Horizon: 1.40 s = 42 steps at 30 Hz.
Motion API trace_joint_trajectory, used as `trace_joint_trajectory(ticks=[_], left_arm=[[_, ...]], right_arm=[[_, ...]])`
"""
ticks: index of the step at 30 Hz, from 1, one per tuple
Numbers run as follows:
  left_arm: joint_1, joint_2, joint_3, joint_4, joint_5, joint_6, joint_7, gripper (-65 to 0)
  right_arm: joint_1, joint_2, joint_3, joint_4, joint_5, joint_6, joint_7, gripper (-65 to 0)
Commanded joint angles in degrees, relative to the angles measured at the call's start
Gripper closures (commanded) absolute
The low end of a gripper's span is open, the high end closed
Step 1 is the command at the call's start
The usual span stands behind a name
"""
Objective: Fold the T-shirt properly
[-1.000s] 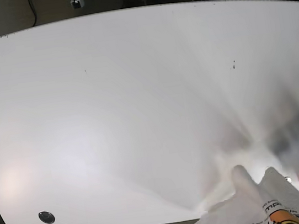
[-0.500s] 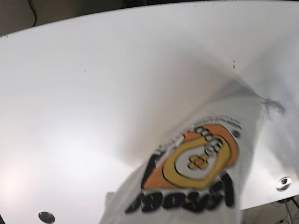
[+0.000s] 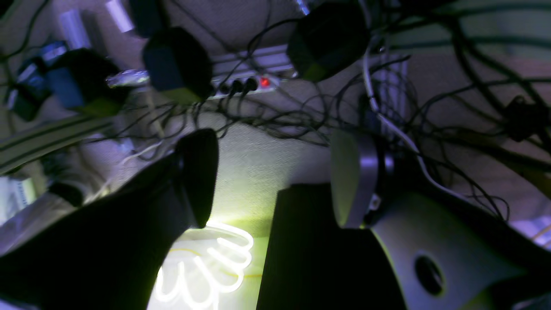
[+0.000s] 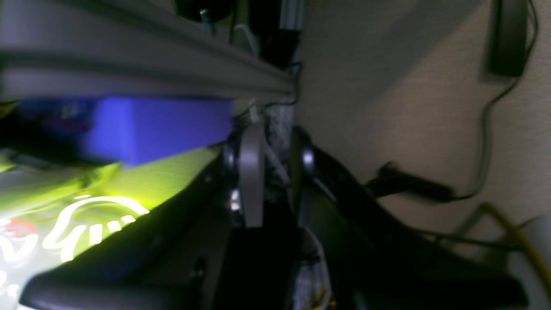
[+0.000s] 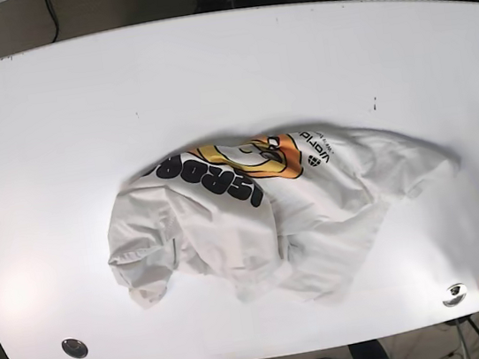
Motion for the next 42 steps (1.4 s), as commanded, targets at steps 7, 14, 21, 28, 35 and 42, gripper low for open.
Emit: trace_joint_trajectory(ticks=[7,14,21,28,35,42], left_arm=[[9.28,1.93,0.13,16.17,-0.35,0.00,-0.97,-36.8],[15.69,3.86,0.30,27.34,-3.52,-0.09,-0.97,-36.8],[23.78,4.04,0.30,40.70,-9.32,-0.09,-0.97,-36.8],[27.48,3.77,0.04,51.25,-16.44,-0.09,-0.97,-36.8],[26.60,3.77,-1.19,55.38,-18.81,-0.09,-0.97,-36.9],[19.39,3.68,-2.07,55.82,-19.96,-0.09,-0.97,-36.9]], right_arm=[[-8.77,0.83,5.31,8.73,0.29,0.30,0.45,-10.1],[-17.29,0.83,8.03,20.51,0.29,0.38,0.45,-10.1],[-23.89,0.83,8.29,31.94,0.29,0.21,0.37,-10.1],[-25.47,0.83,8.29,40.29,0.29,0.30,0.37,-10.1],[-21.69,0.83,10.84,43.54,0.29,0.30,0.37,-10.1],[-14.83,0.83,11.72,44.33,0.29,0.38,0.37,-10.1]])
